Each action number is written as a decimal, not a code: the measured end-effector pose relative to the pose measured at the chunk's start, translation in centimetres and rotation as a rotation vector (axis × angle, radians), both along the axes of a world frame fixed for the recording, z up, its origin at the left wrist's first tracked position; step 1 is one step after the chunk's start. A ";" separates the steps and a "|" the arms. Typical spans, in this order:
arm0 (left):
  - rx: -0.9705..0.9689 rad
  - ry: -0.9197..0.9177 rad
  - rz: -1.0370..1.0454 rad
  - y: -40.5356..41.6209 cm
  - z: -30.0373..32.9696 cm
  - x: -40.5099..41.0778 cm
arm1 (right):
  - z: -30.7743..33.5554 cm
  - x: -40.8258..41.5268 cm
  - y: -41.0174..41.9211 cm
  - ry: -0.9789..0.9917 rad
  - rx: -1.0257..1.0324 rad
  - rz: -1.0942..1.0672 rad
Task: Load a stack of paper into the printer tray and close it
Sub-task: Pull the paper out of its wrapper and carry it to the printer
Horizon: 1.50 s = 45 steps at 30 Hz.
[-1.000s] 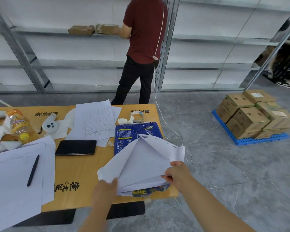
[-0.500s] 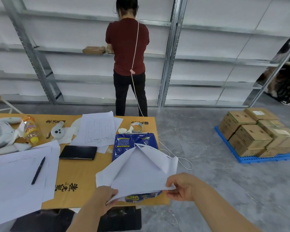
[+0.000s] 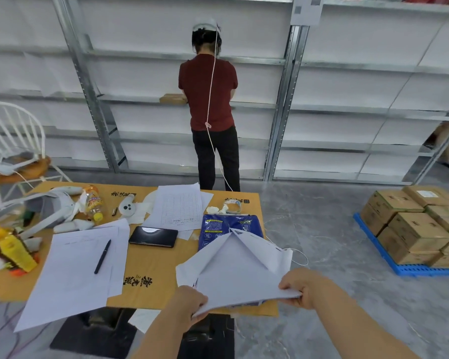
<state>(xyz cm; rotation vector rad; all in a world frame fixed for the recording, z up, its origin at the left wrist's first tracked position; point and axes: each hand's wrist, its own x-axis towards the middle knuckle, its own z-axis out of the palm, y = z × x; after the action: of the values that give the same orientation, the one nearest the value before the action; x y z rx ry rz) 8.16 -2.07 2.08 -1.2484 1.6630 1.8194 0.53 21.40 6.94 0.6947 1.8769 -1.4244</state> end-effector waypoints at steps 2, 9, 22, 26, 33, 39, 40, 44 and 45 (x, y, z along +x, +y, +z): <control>0.003 0.023 0.001 0.2 1.4 1.3 | 1.1 1.1 0.1 0.021 0.019 0.028; -0.073 0.174 -0.082 0.0 5.4 6.7 | 5.1 6.9 0.3 0.136 0.093 0.091; -0.448 0.479 -0.044 -5.9 12.7 16.9 | 9.4 14.3 -7.7 0.514 0.014 0.258; -0.544 0.468 0.081 -9.0 14.0 20.0 | 9.8 15.8 -12.4 0.576 -0.033 0.339; -0.549 0.452 0.379 -14.9 15.0 24.9 | 10.4 17.4 -21.7 0.689 -0.075 0.561; -0.610 0.399 0.570 -19.0 15.5 28.3 | 10.7 17.9 -29.1 0.664 -0.180 0.771; -0.621 0.399 0.602 -19.5 15.6 28.9 | 10.8 18.1 -30.2 0.664 -0.196 0.801; -0.681 0.367 0.731 -20.9 16.0 30.9 | 11.1 18.8 -34.3 0.662 -0.265 0.910; -0.701 0.358 0.772 -21.2 16.0 31.4 | 11.3 19.0 -35.2 0.666 -0.279 0.937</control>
<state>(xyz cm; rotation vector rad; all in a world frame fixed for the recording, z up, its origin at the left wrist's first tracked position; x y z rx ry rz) 39.53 -23.25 18.12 -2.2018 2.3668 2.0052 19.53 -13.79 18.19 -0.8173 1.9593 -1.2643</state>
